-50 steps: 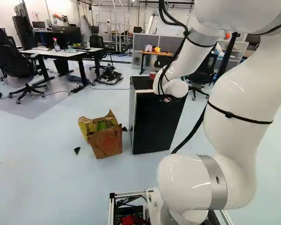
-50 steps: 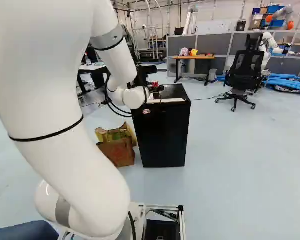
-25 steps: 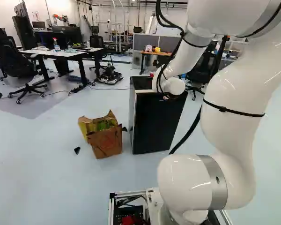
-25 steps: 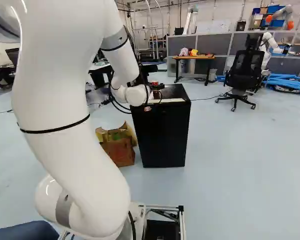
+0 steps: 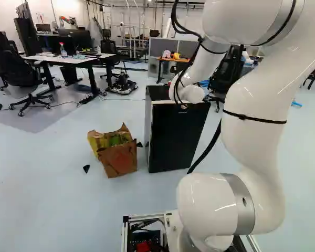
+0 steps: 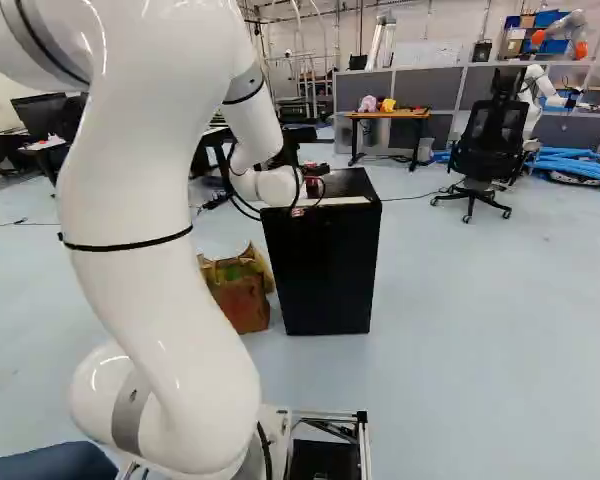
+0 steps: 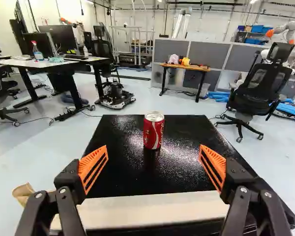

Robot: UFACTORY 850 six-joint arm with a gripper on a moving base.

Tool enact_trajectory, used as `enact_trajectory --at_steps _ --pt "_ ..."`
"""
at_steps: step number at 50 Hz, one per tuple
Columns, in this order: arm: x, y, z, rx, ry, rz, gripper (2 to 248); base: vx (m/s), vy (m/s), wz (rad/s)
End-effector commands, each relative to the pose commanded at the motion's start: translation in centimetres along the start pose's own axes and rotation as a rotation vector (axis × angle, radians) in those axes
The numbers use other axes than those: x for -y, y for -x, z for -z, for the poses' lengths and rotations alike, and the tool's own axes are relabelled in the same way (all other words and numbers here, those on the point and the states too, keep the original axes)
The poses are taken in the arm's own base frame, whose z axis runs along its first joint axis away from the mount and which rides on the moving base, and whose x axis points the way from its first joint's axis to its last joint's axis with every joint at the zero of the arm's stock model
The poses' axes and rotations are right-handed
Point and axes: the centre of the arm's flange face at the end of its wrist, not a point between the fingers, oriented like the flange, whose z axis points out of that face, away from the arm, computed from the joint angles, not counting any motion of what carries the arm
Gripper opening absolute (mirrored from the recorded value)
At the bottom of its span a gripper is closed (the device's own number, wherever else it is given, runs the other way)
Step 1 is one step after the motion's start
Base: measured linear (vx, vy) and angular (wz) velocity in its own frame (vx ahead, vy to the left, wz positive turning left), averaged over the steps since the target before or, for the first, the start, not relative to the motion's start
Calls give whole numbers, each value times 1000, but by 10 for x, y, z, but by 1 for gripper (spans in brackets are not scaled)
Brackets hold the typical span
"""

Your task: Grab a drink from the fridge

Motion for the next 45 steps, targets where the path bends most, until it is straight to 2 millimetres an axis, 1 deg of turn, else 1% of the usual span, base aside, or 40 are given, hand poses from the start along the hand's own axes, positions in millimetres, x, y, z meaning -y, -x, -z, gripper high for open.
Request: enact_trajectory --at_steps 15,45 --pt "-1 -2 -23 -7 9 -9 247 0 0 0" --pt "-3 -2 -60 6 34 -35 247 0 0 0"
